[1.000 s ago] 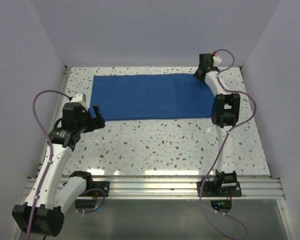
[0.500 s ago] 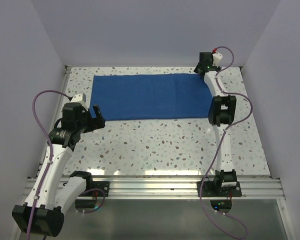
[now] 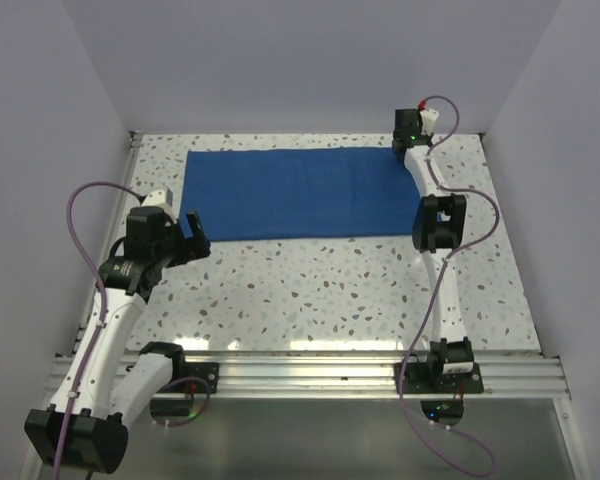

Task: Open and lay out the surgical kit
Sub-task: Open the surgical kit at the center of the board.

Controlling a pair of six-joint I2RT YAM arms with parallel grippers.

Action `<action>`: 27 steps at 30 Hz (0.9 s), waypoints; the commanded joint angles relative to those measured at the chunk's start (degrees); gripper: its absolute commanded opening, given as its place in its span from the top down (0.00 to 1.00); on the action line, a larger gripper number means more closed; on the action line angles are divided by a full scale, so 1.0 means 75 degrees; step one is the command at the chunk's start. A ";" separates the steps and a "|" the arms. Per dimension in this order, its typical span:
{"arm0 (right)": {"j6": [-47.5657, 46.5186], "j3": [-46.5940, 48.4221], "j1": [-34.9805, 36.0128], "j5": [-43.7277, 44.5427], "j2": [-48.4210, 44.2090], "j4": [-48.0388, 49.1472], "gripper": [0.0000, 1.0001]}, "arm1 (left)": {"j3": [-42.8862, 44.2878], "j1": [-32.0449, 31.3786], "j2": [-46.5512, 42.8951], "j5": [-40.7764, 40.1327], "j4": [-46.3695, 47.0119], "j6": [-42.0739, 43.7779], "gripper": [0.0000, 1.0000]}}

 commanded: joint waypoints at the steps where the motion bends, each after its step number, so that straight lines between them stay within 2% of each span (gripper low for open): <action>1: -0.0201 0.0447 -0.0119 -0.0171 0.0299 -0.0664 0.63 | 0.0012 -0.0053 -0.0066 -0.0073 0.0199 -0.0079 0.00; 3: -0.0282 0.0354 -0.0131 -0.0254 0.0241 -0.0782 0.90 | 0.0012 -0.0053 -0.0055 -0.0096 0.0210 -0.0091 0.00; 4: -0.0318 0.0342 -0.0131 -0.0266 0.0240 -0.0829 0.90 | 0.0024 -0.0053 -0.0055 -0.0108 0.0211 -0.0103 0.00; 5: -0.0341 0.0342 -0.0131 -0.0278 0.0240 -0.0888 0.98 | 0.0024 -0.0064 -0.0055 -0.0120 0.0199 -0.0103 0.00; 6: -0.0353 0.0353 -0.0119 -0.0301 0.0240 -0.1004 1.00 | 0.0012 -0.0053 -0.0055 -0.0120 0.0187 -0.0103 0.00; 9: -0.0330 0.0155 -0.0119 -0.0289 0.0031 -0.1239 1.00 | 0.0024 -0.0064 -0.0101 -0.0143 0.0187 -0.0114 0.00; 13: -0.0306 -0.0851 -0.0095 -0.0324 -0.0684 -0.1018 1.00 | 0.0012 -0.0053 -0.0125 -0.0132 0.0199 -0.0114 0.00; 18: -0.0306 -0.1111 -0.0107 -0.0465 -0.1398 -0.0713 1.00 | 0.0000 -0.0053 -0.0078 -0.0085 0.0234 -0.0091 0.00; 27: 0.0701 -0.1695 0.0044 -0.1402 -0.2536 -0.0865 1.00 | 0.0012 -0.0053 -0.0383 -0.0354 0.0211 -0.0208 0.00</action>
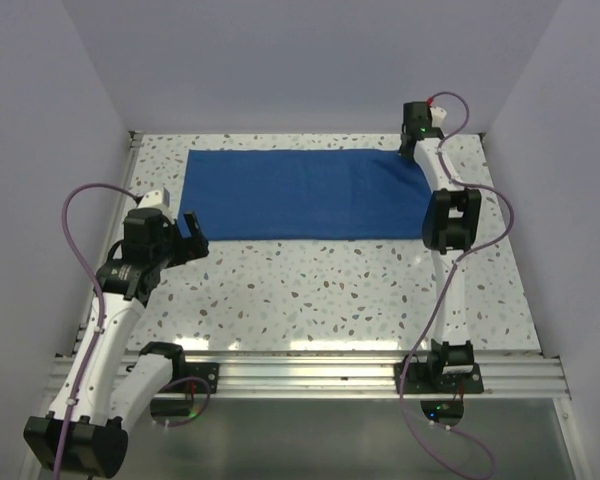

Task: Open and lay out the surgical kit
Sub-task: Open the surgical kit at the center of the board.

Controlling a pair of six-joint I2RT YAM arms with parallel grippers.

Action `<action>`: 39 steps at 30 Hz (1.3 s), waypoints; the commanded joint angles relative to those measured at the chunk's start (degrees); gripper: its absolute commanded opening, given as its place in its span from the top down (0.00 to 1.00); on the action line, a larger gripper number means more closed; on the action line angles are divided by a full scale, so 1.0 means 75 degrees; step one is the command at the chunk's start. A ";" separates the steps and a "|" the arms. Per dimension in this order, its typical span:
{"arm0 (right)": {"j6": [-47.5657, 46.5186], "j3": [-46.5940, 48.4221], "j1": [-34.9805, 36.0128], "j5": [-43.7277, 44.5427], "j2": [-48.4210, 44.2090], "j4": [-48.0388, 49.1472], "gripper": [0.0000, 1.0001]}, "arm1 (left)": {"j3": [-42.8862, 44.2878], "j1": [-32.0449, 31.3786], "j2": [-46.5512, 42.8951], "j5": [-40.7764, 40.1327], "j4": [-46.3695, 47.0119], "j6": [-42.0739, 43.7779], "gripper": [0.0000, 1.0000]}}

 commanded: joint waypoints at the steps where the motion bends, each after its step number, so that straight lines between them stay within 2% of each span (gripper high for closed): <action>1: 0.0599 -0.0316 0.0199 -0.0665 -0.1361 -0.0235 1.00 | 0.0012 -0.0035 -0.0263 -0.0232 0.0214 -0.0164 0.00; 11: 0.1045 -0.2002 0.0891 -0.0971 -0.2968 -0.0002 1.00 | -0.0011 -0.0035 -0.0580 -0.0302 0.0225 -0.0200 0.00; 17: 0.1455 -0.4005 0.1254 -0.1205 -0.4444 0.0292 1.00 | -0.0047 -0.0035 -0.0686 -0.0302 0.0295 -0.0200 0.00; 20: 0.1841 -0.5398 0.1558 -0.1672 -0.5427 0.0233 1.00 | 0.0000 -0.0035 -0.0464 -0.0430 0.0249 -0.0211 0.00; 21: 0.1935 -0.6307 0.1745 -0.1802 -0.5709 0.0210 1.00 | 0.0047 -0.0035 -0.0358 -0.0524 0.0214 -0.0293 0.00; 23: 0.2158 -0.7377 0.1968 -0.2212 -0.6938 0.0199 1.00 | 0.0129 -0.0035 -0.0007 -0.0839 0.0202 -0.0445 0.00; 24: 0.2217 -0.8380 0.2167 -0.2248 -0.7464 0.0094 1.00 | 0.0141 -0.0035 0.0122 -0.0888 0.0248 -0.0608 0.00; 25: 0.2333 -0.8889 0.2227 -0.2469 -0.8386 -0.0023 1.00 | 0.0164 -0.0035 0.0425 -0.0900 0.0399 -0.0679 0.00; 27: 0.2521 -1.0152 0.2262 -0.2669 -0.9457 -0.0900 1.00 | 0.0269 -0.0035 0.0731 -0.0888 0.0553 -0.0878 0.00; 28: 0.2603 -1.0531 0.2262 -0.2867 -1.0529 -0.1217 1.00 | 0.0328 -0.0035 0.0999 -0.0923 0.0669 -0.0926 0.00; 31: 0.2954 -1.1494 0.2251 -0.2892 -1.2139 -0.2915 1.00 | 0.0504 -0.0035 0.1352 -0.1180 0.0857 -0.1137 0.00; 32: 0.3060 -1.1612 0.2251 -0.2846 -1.3038 -0.3836 1.00 | 0.0539 -0.0035 0.1412 -0.1297 0.0974 -0.1172 0.00; 34: 0.3422 -1.1800 0.2239 -0.2857 -1.3783 -0.4626 1.00 | 0.0668 -0.0035 0.1540 -0.1415 0.1057 -0.1336 0.00; 37: 0.3483 -1.1544 0.2251 -0.2415 -1.4348 -0.5904 1.00 | 0.0843 -0.0035 0.1623 -0.1614 0.1186 -0.1605 0.00; 39: 0.3588 -1.0798 0.2251 -0.1318 -1.4383 -0.7006 1.00 | 0.0961 -0.0047 0.1635 -0.1837 0.1128 -0.1874 0.00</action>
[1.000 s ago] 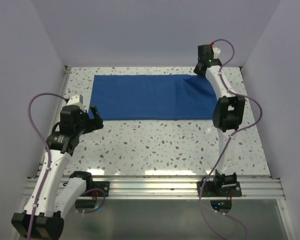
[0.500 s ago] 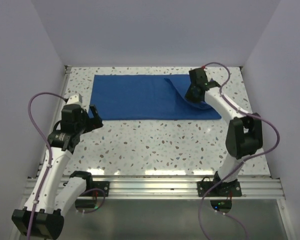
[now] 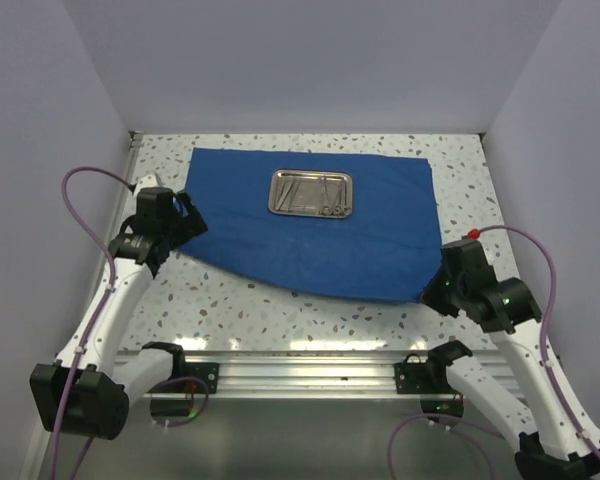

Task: Open and lay out the surgical kit
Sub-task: Open the surgical kit at the center of the board.

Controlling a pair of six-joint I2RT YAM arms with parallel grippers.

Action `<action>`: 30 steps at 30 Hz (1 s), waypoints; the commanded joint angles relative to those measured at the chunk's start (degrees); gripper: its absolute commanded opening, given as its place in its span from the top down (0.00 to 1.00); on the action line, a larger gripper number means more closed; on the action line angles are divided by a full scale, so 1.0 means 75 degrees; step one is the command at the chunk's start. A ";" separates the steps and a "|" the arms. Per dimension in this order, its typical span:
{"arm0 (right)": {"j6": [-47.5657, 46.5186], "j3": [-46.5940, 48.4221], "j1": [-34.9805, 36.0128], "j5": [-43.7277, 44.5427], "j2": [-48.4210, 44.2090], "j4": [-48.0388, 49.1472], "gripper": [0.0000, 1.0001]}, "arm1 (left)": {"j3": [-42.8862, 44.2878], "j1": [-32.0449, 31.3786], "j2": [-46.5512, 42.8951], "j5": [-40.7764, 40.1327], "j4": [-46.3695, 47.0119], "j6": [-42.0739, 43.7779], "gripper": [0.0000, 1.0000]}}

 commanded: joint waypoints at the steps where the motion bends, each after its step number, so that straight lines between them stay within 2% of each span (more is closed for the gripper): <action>1: 0.0325 0.0982 -0.0017 0.1328 0.0042 -0.2948 1.00 | 0.0474 -0.0029 -0.0023 -0.0572 0.0414 -0.0645 0.00; 4: 0.0207 0.1359 -0.0028 0.1413 -0.0403 -0.2974 1.00 | 0.0556 -0.0041 -0.0024 -0.0655 0.0296 -0.0903 0.00; 8: 0.0078 0.1582 -0.0017 0.1752 -0.0287 -0.2974 1.00 | 0.0685 -0.0041 -0.0012 -0.0597 -0.0078 -0.1173 0.00; 11: -0.0354 0.1699 -0.0028 0.1578 0.0111 -0.2962 0.42 | 0.0650 -0.0053 -0.0129 -0.0596 -0.0231 -0.1325 0.00; 12: -0.0518 0.1816 -0.0017 0.1519 0.0205 -0.2962 0.33 | 0.0650 -0.0053 -0.0152 -0.0643 -0.0301 -0.1430 0.00; 14: -0.0858 0.2096 -0.0017 0.1448 0.0288 -0.2962 0.28 | 0.0581 -0.0053 -0.0304 -0.0713 -0.0489 -0.1560 0.00; 15: -0.0906 0.2493 -0.0017 0.1437 0.0276 -0.2962 0.11 | 0.0510 -0.0053 -0.0374 -0.0667 -0.0466 -0.1618 0.00; 16: -0.0964 0.2717 -0.0028 0.1471 0.0288 -0.2951 0.04 | 0.0452 -0.0053 -0.0456 -0.0620 -0.0466 -0.1630 0.00; 19: -0.1081 0.3141 -0.0017 0.1507 0.0381 -0.2601 0.02 | 0.0147 -0.0065 -0.0399 -0.0386 -0.0361 -0.1666 0.00; 22: -0.1129 0.2510 -0.0028 0.1122 0.0790 -0.1524 0.02 | -0.0041 -0.0111 0.0033 0.0151 0.0233 -0.1164 0.00; 23: -0.1140 0.2299 -0.0028 0.0900 0.1000 -0.1150 0.02 | -0.0018 -0.0123 0.0209 0.0652 0.0446 -0.0964 0.00; 26: -0.1198 0.1759 -0.0063 0.0068 0.2253 0.0408 0.02 | 0.0390 -0.0217 0.1251 0.1300 0.0997 -0.0226 0.00; 30: -0.1550 0.2225 -0.0553 -0.0333 0.4152 0.2014 0.19 | 0.1375 -0.0229 0.2985 0.1478 0.0953 0.0559 0.00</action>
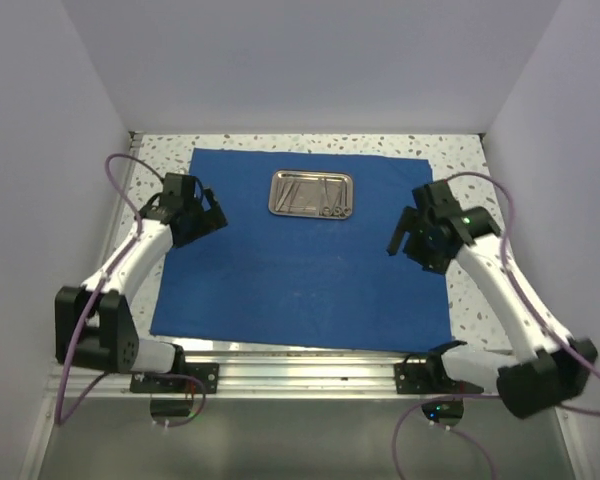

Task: Open and lay out the surgical kit
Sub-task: Open the surgical kit at the center of the board, then smooth out the surgical kit at the center of the board.

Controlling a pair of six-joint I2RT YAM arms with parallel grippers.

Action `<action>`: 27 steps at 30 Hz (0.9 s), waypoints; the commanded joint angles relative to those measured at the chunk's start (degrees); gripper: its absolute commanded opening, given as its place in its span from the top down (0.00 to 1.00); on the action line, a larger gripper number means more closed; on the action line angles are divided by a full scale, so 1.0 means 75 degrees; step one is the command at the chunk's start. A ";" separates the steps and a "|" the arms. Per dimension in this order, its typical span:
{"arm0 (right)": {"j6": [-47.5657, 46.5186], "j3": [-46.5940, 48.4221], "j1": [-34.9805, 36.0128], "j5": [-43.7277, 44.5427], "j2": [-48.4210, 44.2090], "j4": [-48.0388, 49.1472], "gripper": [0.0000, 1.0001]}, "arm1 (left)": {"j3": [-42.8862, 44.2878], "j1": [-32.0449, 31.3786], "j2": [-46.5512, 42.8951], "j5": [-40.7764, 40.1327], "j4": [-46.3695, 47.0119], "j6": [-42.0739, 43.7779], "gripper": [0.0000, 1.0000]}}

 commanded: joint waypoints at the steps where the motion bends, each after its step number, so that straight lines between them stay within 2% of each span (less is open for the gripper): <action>1: -0.0550 0.0370 -0.0511 -0.0723 0.1640 0.1799 0.28 | 0.0988 -0.0033 0.1435 0.0478 0.0405 0.0948 0.00; 2: -0.0598 0.0522 -0.0687 -0.0747 0.1948 0.1986 0.38 | 0.1292 -0.0033 0.1731 0.0455 0.0450 0.1018 0.00; 3: -0.0634 0.0860 -0.0990 -0.0794 0.2218 0.2034 0.55 | 0.1434 -0.0033 0.2013 0.0478 0.0462 0.1100 0.00; 4: -0.0715 0.1026 -0.1098 -0.0841 0.2511 0.2116 0.59 | 0.1621 -0.0033 0.2491 0.0478 0.0497 0.1124 0.00; 8: -0.0938 0.1741 -0.1228 -0.1039 0.3798 0.2981 0.61 | 0.2348 -0.0034 0.3315 0.0455 0.0674 0.1253 0.00; 10: -0.1172 0.2443 -0.1216 -0.0878 0.4351 0.2880 0.60 | 0.2571 -0.0022 0.3887 0.0257 0.0220 0.1172 0.00; 13: -0.1396 0.3463 -0.1368 -0.0420 0.5651 0.2398 0.60 | 0.2328 0.0072 0.4254 0.0138 0.0250 0.0879 0.00; 16: -0.1571 0.4108 -0.1567 -0.0548 0.6800 0.2538 0.68 | 0.1847 0.0095 0.4289 0.0173 0.0672 0.0715 0.00; 17: -0.1641 0.4585 -0.1602 -0.0560 0.7104 0.2492 0.73 | 0.1823 0.0095 0.4335 0.0127 0.0673 0.0633 0.00; 19: -0.1851 0.5173 -0.1603 -0.0630 0.8054 0.2375 0.76 | 0.1916 0.0095 0.4580 0.0103 0.0522 0.0574 0.00; 23: -0.1795 0.6789 -0.1743 -0.1004 0.9449 0.2152 0.80 | 0.2279 0.0177 0.5003 0.0068 0.0135 0.0340 0.00; 27: -0.1630 0.8150 -0.1837 -0.1239 1.0527 0.1976 0.82 | 0.2034 0.0248 0.4911 0.0197 0.0099 -0.0140 0.00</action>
